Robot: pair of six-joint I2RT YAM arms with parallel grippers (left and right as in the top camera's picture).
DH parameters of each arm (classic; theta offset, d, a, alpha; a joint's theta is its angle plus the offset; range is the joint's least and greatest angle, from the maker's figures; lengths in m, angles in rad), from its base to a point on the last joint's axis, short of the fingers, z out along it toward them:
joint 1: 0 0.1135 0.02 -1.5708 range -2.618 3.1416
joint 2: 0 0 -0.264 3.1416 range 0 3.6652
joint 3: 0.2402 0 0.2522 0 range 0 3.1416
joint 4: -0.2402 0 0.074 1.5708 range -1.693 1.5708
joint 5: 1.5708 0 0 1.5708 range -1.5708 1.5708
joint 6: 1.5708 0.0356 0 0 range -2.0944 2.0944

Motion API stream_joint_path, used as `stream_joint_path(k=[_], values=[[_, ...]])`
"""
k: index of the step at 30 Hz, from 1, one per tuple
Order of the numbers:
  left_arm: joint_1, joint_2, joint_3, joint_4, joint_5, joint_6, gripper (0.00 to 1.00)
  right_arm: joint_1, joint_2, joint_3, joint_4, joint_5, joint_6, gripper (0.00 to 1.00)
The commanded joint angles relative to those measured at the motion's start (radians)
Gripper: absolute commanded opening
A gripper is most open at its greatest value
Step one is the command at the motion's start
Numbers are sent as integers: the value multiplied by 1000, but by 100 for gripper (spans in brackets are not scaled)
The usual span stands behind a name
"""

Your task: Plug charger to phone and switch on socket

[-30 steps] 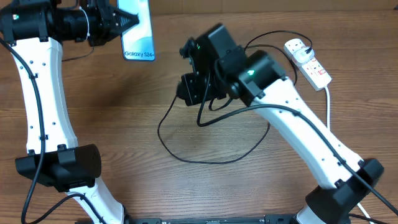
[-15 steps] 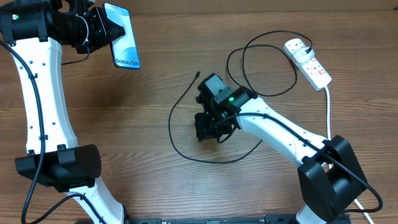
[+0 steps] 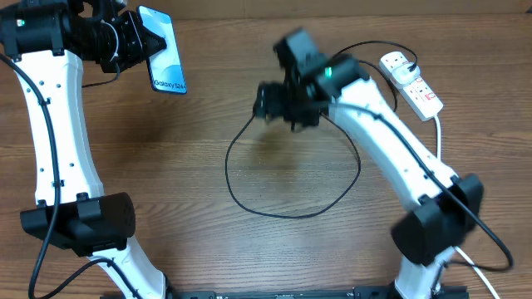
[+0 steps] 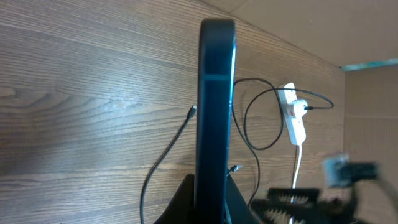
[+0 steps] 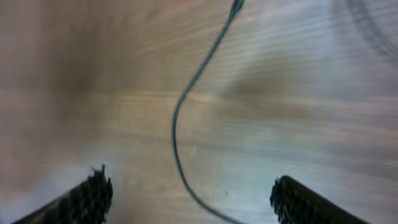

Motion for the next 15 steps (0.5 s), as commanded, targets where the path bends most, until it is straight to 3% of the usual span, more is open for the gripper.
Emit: stream_joint_path(k=[1, 4, 7, 8, 11, 15], values=[[-3, -5, 7, 4, 13, 20, 4, -24, 183, 284, -128, 107, -4, 85], [-3, -5, 7, -5, 13, 20, 4, -42, 294, 438, -125, 102, -3, 92], [-3, -5, 6, -15, 13, 20, 4, -42, 336, 440, -14, 102, 6, 100], [-3, -5, 7, -16, 13, 20, 4, -39, 349, 439, 14, 106, 35, 98], [-3, -5, 7, -19, 13, 20, 4, -23, 396, 433, 46, 169, 180, 78], [-3, -5, 7, -29, 13, 21, 4, 4, 465, 428, 55, 258, 312, 69]])
